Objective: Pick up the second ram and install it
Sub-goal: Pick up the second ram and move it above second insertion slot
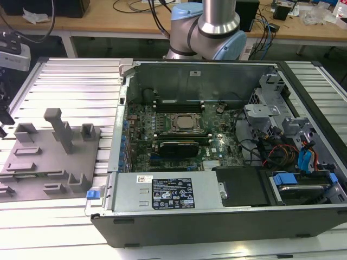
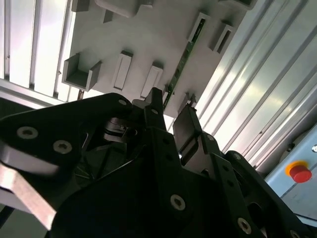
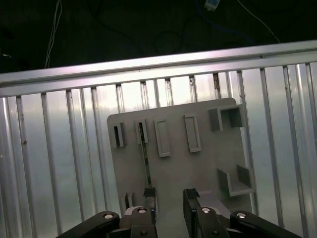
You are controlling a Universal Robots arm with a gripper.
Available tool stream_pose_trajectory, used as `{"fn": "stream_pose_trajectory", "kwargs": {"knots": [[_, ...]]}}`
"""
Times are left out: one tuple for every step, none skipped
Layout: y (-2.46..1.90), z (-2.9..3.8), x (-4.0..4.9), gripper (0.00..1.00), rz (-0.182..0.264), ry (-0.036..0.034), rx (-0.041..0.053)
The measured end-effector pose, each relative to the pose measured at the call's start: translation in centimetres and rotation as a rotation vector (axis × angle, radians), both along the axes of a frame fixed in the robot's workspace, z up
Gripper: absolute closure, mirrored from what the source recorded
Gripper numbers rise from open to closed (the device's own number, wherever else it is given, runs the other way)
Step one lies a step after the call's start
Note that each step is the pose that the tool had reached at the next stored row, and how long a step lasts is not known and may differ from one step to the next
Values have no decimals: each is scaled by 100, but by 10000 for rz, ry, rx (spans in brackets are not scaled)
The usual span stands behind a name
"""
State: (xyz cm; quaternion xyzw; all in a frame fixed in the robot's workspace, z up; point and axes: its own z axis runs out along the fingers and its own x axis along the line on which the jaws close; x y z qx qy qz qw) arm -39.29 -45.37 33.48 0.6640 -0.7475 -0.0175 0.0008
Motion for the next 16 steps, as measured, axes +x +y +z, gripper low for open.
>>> {"fn": "stream_pose_trajectory", "kwargs": {"knots": [[0, -14, 0, 64, 0, 1, 0], [0, -27, 0, 64, -1, 0, 0], [0, -38, 0, 64, 0, 0, 0], [0, -52, 0, 64, 0, 0, -1], [0, -76, 0, 64, 0, 0, 0], [0, -92, 0, 64, 0, 0, 0], [0, -107, 0, 64, 0, 1, 0], [0, -125, 0, 64, 0, 1, 0], [0, -140, 0, 64, 0, 0, 1], [0, -148, 0, 64, 0, 0, 0], [0, -156, 0, 64, 0, 0, 0], [0, -181, 0, 64, 0, 0, 0], [0, -191, 0, 64, 0, 1, 0], [0, -203, 0, 64, 0, 0, 0], [0, -212, 0, 64, 0, 0, 0], [0, -222, 0, 64, 0, 1, 0]]}}
